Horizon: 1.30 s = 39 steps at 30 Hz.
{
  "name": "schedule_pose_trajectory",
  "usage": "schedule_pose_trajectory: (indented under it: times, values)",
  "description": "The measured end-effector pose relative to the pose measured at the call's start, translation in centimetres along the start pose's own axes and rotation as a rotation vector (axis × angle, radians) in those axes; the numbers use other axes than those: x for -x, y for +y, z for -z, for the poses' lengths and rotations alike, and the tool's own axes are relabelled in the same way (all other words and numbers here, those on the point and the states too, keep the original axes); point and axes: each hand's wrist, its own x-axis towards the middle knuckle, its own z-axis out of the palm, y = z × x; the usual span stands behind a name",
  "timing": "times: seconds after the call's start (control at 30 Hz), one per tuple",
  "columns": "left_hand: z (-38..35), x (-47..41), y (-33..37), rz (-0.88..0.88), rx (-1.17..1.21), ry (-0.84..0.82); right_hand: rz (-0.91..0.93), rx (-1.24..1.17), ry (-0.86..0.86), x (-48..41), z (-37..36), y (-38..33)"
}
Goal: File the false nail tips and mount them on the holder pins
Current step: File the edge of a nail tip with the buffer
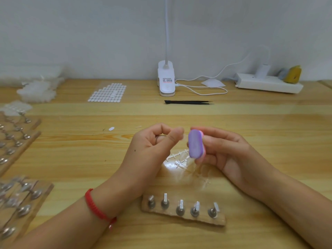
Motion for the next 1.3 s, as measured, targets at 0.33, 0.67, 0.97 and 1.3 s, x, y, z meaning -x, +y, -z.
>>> schedule_pose_trajectory:
  times: [0.33, 0.67, 0.97, 1.3]
  values:
    - [-0.04, -0.13, -0.02, -0.006, 0.004, 0.049, 0.013, -0.033, 0.014, -0.06, -0.01, -0.02]
    - [-0.10, -0.22, -0.21, -0.014, 0.031, 0.058, 0.054, 0.015, 0.044, -0.02, -0.13, 0.14]
    - [-0.21, -0.24, 0.04, -0.038, 0.122, 0.006, 0.041, -0.037, 0.058, -0.06, -0.15, 0.05]
    - [-0.15, -0.25, -0.14, -0.032, 0.012, -0.016, 0.056, -0.070, 0.046, -0.15, -0.04, 0.06]
